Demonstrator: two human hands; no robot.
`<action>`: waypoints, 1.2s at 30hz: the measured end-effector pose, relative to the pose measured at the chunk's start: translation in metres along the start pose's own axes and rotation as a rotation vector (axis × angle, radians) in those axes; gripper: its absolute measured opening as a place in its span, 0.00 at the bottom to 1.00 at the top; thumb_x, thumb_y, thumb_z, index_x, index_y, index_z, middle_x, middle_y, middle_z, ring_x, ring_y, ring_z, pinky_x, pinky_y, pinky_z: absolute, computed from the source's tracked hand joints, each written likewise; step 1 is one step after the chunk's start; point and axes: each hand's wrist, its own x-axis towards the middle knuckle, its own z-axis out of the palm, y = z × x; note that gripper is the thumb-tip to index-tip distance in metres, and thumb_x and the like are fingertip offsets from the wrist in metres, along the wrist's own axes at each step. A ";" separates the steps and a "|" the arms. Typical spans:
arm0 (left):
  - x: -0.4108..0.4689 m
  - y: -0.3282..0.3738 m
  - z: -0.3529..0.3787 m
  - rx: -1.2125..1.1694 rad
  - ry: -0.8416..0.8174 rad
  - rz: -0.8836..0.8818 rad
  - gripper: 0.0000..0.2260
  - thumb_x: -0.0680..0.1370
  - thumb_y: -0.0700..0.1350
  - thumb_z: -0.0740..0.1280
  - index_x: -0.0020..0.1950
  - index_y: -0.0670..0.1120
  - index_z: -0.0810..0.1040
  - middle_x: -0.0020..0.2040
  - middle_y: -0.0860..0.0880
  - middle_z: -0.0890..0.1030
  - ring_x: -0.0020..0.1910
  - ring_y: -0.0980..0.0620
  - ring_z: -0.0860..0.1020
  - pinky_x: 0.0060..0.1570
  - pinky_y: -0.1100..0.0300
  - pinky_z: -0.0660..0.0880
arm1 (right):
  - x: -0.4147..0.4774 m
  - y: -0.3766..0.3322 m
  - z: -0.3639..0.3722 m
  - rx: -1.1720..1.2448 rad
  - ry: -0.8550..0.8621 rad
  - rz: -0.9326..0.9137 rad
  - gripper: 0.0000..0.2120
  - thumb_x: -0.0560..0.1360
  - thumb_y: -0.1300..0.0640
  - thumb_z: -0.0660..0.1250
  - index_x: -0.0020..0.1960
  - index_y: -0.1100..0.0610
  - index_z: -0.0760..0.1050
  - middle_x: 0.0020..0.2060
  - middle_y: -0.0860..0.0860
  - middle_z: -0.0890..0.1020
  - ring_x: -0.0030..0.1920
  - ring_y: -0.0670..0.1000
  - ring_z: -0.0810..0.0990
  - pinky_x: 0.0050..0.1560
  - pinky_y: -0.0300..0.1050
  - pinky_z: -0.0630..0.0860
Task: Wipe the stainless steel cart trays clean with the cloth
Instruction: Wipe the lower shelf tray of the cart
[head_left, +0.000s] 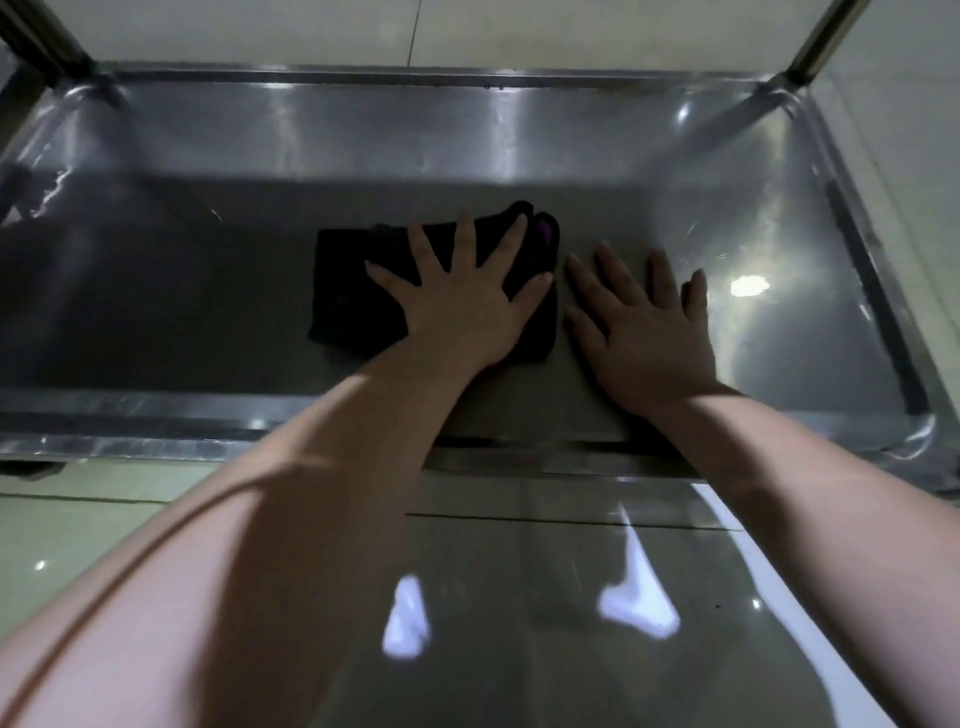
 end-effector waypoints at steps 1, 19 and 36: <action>0.014 0.005 -0.005 -0.011 -0.014 -0.001 0.30 0.75 0.74 0.42 0.74 0.70 0.35 0.80 0.51 0.37 0.76 0.32 0.36 0.61 0.21 0.37 | 0.000 0.000 0.001 -0.002 0.006 -0.003 0.27 0.80 0.37 0.43 0.78 0.36 0.45 0.79 0.43 0.49 0.78 0.61 0.45 0.74 0.65 0.40; -0.074 0.000 0.019 0.070 0.076 0.117 0.29 0.73 0.72 0.35 0.73 0.70 0.33 0.80 0.53 0.35 0.77 0.37 0.36 0.66 0.25 0.41 | 0.016 0.022 -0.009 0.230 0.014 -0.055 0.25 0.81 0.42 0.55 0.77 0.41 0.58 0.78 0.44 0.56 0.79 0.56 0.49 0.75 0.63 0.42; 0.013 0.096 0.012 0.008 -0.036 0.245 0.29 0.78 0.71 0.42 0.76 0.67 0.38 0.80 0.49 0.38 0.76 0.33 0.34 0.62 0.23 0.34 | 0.020 0.087 -0.008 0.013 -0.010 0.191 0.27 0.81 0.38 0.45 0.79 0.39 0.46 0.79 0.45 0.49 0.78 0.61 0.44 0.74 0.65 0.41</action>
